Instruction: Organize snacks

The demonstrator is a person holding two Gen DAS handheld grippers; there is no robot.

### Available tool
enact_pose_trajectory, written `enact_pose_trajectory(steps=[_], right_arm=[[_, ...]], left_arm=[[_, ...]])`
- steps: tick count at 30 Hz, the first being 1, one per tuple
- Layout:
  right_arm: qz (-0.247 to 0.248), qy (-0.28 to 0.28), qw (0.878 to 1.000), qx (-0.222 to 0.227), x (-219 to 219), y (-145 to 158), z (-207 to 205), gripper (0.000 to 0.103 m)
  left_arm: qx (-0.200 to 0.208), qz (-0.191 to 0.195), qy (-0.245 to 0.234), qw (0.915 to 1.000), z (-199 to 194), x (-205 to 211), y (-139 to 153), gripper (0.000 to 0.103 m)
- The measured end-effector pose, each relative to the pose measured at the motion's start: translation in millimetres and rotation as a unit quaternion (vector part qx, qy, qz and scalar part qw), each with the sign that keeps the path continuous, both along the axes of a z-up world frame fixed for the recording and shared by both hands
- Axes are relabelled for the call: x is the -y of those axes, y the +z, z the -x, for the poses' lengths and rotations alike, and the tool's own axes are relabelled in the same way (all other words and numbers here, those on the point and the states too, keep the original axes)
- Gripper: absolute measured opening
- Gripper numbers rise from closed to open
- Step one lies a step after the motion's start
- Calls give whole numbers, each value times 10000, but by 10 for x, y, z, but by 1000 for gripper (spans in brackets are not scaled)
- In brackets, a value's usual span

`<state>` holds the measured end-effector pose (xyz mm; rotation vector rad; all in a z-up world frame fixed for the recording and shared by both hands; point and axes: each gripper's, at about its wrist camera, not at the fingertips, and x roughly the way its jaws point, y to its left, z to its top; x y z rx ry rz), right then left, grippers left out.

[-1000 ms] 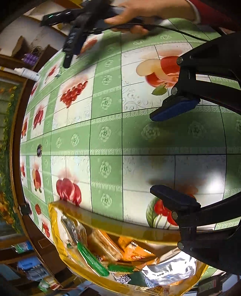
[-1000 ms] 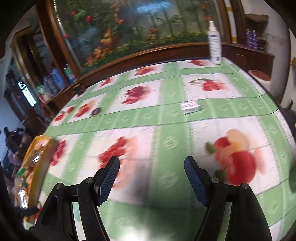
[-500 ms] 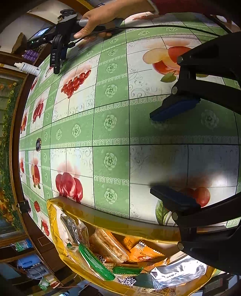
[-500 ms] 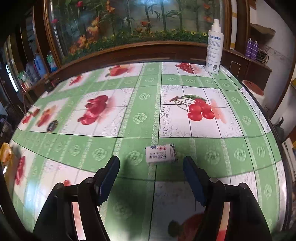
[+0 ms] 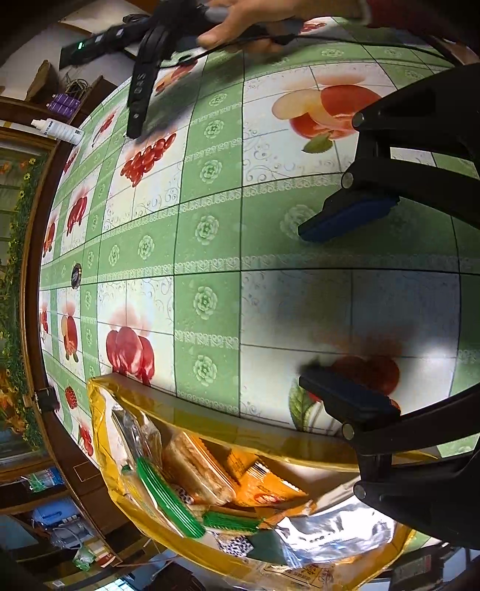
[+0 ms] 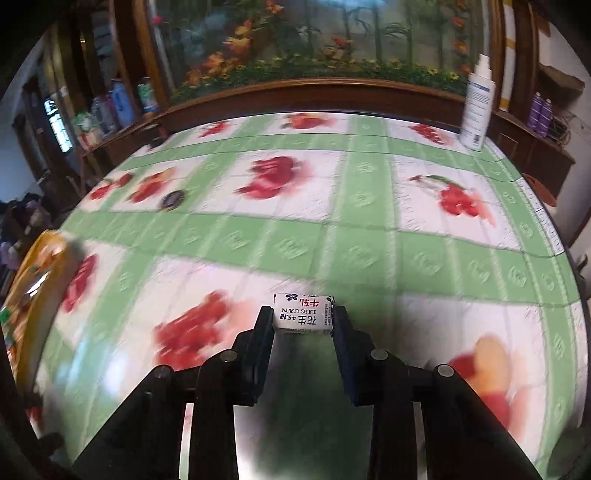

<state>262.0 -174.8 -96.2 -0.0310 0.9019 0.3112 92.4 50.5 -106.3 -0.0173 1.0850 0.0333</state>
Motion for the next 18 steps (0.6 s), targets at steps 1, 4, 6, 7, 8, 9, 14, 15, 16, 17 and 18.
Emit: enact_pose_trajectory(steps=[1, 4, 6, 7, 8, 9, 14, 15, 16, 17, 18], right_arm=[[-70, 115, 9999, -3, -72, 22, 135, 33], [-339, 435, 9985, -20, -252, 88, 533, 33], [-515, 617, 9968, -19, -351, 129, 814, 33], [-651, 712, 9953, -61, -396, 142, 948, 33], [-809, 804, 9934, -114, -439, 149, 1075, 33], [-923, 872, 9918, -144, -473, 154, 1178, 33], [-1252, 1090, 9857, -306, -649, 137, 1626, 33], [-1306, 1118, 9845, -338, -673, 133, 1686, 33], [-1363, 1148, 9833, -361, -696, 133, 1741, 33], [-1375, 1173, 9828, -374, -716, 136, 1783, 33], [-1386, 1199, 9823, -391, -740, 136, 1825, 33]], left_arm=[[72, -42, 16, 10000, 34, -9, 7, 72], [213, -283, 67, 9994, 129, -27, 16, 72], [287, -299, 70, 9991, 200, -49, 29, 72], [323, -323, 101, 9989, 235, -64, 41, 72], [358, -332, 124, 9987, 265, -78, 55, 72], [393, -337, 158, 9985, 298, -94, 75, 72], [588, -347, 377, 9970, 428, -197, 184, 72], [600, -264, 378, 9971, 448, -223, 201, 72], [625, -197, 402, 9970, 472, -248, 219, 71], [653, -150, 426, 9968, 495, -269, 233, 69], [682, -123, 461, 9965, 516, -290, 246, 65]])
